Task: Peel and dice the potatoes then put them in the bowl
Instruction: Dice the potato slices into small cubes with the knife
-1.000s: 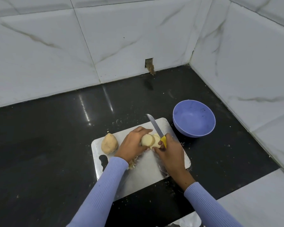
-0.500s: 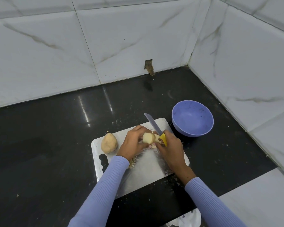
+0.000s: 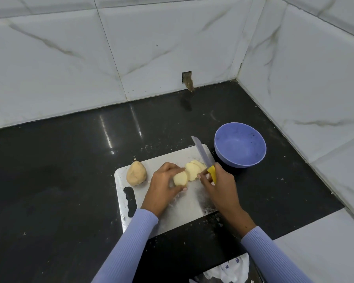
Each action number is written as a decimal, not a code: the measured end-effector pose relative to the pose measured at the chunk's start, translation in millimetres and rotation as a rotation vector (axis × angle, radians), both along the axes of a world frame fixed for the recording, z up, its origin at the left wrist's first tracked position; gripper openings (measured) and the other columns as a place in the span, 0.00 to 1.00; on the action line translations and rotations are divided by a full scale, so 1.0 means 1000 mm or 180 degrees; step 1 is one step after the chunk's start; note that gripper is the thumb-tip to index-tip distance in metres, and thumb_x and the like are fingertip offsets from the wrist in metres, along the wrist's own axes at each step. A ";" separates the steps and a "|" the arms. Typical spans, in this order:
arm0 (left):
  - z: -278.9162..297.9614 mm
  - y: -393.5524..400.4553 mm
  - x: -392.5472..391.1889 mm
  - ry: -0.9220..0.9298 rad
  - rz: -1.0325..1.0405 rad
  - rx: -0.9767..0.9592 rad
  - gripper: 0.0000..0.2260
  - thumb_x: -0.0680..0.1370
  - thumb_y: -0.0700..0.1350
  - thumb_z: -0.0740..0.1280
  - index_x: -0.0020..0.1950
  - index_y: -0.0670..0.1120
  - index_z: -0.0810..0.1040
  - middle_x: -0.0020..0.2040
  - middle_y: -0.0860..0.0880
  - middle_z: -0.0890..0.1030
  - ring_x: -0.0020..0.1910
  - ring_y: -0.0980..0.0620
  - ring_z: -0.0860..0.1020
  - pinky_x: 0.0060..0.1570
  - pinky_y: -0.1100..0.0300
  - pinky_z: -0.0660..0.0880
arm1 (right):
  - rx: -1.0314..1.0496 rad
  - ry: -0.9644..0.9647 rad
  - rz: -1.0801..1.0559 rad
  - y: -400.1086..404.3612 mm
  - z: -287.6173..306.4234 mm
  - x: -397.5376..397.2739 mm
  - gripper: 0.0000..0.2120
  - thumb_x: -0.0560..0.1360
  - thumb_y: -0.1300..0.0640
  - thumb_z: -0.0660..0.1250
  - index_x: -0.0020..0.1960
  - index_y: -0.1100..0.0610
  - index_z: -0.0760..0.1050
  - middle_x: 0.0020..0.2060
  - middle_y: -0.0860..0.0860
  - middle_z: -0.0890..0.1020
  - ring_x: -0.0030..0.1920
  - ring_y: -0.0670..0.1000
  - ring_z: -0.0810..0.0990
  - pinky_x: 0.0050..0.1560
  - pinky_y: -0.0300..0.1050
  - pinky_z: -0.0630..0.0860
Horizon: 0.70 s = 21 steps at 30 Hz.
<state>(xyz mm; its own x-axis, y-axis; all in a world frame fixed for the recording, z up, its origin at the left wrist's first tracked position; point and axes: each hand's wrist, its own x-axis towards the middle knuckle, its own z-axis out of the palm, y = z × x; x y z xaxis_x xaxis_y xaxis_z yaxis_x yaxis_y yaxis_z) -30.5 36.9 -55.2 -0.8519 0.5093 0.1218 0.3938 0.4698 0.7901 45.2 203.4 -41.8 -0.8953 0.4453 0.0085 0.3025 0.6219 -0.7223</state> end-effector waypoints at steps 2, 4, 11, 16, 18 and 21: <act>-0.002 -0.004 0.014 -0.0062 -0.0023 -0.0002 0.23 0.65 0.41 0.78 0.59 0.49 0.81 0.54 0.55 0.75 0.53 0.60 0.73 0.54 0.75 0.66 | -0.0011 -0.0094 0.0036 0.001 0.000 0.014 0.12 0.74 0.49 0.69 0.42 0.55 0.69 0.33 0.48 0.75 0.34 0.47 0.75 0.35 0.45 0.75; -0.007 -0.005 0.024 -0.0112 0.0057 0.0045 0.22 0.65 0.41 0.79 0.58 0.49 0.81 0.55 0.56 0.76 0.53 0.60 0.73 0.54 0.73 0.68 | -0.0007 -0.0189 0.0107 0.001 -0.001 0.023 0.11 0.75 0.49 0.68 0.42 0.54 0.69 0.34 0.47 0.76 0.34 0.46 0.75 0.35 0.45 0.75; -0.013 0.003 0.022 -0.0058 0.0384 0.0463 0.14 0.67 0.36 0.76 0.49 0.47 0.80 0.52 0.53 0.77 0.52 0.58 0.76 0.53 0.67 0.72 | 0.0102 -0.0024 0.0382 -0.015 -0.009 0.003 0.12 0.72 0.57 0.70 0.41 0.50 0.66 0.37 0.42 0.81 0.32 0.43 0.75 0.34 0.39 0.74; -0.010 0.004 -0.001 0.0162 0.0093 -0.0213 0.32 0.66 0.39 0.77 0.68 0.47 0.72 0.63 0.49 0.76 0.61 0.51 0.71 0.61 0.61 0.66 | 0.0100 0.0039 0.0295 -0.018 -0.014 -0.005 0.12 0.72 0.57 0.70 0.42 0.53 0.65 0.34 0.49 0.80 0.32 0.52 0.76 0.34 0.49 0.75; -0.007 0.005 -0.010 0.0258 -0.0001 -0.0587 0.32 0.65 0.43 0.78 0.68 0.46 0.73 0.59 0.47 0.78 0.59 0.47 0.73 0.58 0.57 0.67 | 0.0135 0.0079 0.0273 -0.019 -0.013 -0.005 0.13 0.73 0.57 0.70 0.41 0.53 0.64 0.32 0.47 0.76 0.31 0.52 0.74 0.32 0.47 0.72; -0.002 0.004 -0.019 0.0262 -0.0176 -0.0926 0.33 0.64 0.47 0.79 0.67 0.48 0.74 0.57 0.49 0.79 0.57 0.48 0.74 0.54 0.55 0.70 | 0.0050 0.0065 0.0264 -0.019 -0.015 -0.006 0.10 0.74 0.56 0.68 0.43 0.53 0.66 0.35 0.50 0.80 0.33 0.50 0.75 0.33 0.42 0.72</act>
